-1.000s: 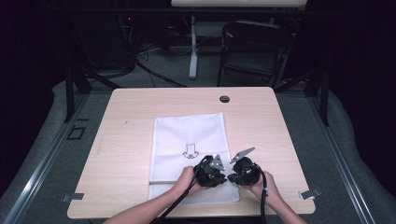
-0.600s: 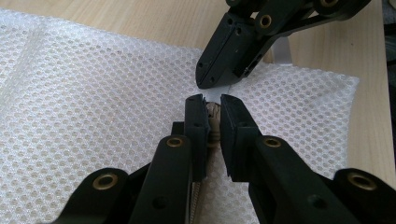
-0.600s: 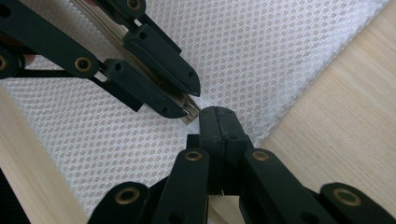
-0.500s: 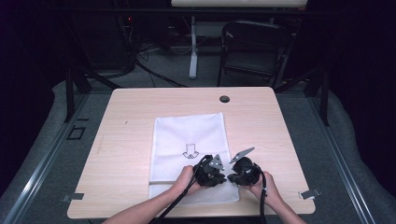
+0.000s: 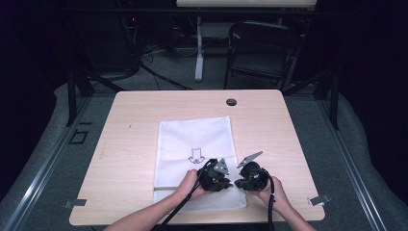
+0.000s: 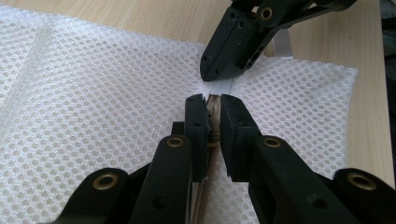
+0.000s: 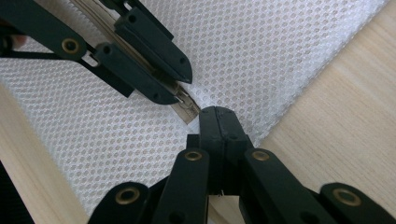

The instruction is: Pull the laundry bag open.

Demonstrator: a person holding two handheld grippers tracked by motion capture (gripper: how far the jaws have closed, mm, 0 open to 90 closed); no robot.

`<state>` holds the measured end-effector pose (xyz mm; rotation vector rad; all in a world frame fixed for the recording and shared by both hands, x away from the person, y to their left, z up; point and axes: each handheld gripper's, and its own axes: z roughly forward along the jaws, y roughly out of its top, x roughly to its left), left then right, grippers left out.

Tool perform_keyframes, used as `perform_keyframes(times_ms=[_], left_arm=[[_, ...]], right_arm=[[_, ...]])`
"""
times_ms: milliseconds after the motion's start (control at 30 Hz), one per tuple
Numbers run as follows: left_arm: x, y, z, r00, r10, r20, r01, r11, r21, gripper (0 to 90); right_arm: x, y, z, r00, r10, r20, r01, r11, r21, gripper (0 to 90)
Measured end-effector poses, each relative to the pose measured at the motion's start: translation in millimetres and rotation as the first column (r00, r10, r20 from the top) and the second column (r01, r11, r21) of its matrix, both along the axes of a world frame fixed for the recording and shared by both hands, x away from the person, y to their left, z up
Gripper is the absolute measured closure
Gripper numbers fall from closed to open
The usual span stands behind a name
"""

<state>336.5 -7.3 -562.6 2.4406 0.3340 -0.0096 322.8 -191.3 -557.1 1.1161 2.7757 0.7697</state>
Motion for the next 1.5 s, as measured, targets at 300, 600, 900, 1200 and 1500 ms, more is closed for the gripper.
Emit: perform_keyframes(times_ms=[300,600,900,1200,1500], left_arm=[[0.8,4.1,1.6,1.0,-0.002,-0.003,0.002,1.0,0.003,82.0],[0.7,9.0,3.9,1.0,0.002,0.001,-0.002,0.9998,0.02,82.0],[3.0,11.7,3.6,1.0,0.0,0.004,0.0,0.9997,0.023,82.0],[3.6,15.5,5.0,1.0,-0.002,0.006,0.002,0.9994,0.033,82.0],[4.0,23.1,7.1,1.0,-0.001,-0.001,0.001,0.999,0.044,82.0]], right_arm=[[-0.1,0.6,0.1,1.0,0.002,0.0,-0.002,1.0,0.001,90.0],[0.1,0.7,0.0,1.0,0.007,0.002,-0.007,1.0,0.001,90.0],[-1.3,1.9,0.7,0.9999,0.003,-0.016,-0.003,0.9998,-0.021,90.0],[-1.6,1.8,0.2,0.9996,-0.01,-0.025,0.009,1.0,-0.002,90.0],[-2.5,3.6,0.6,0.9999,-0.01,-0.014,0.009,0.9998,-0.02,90.0]])
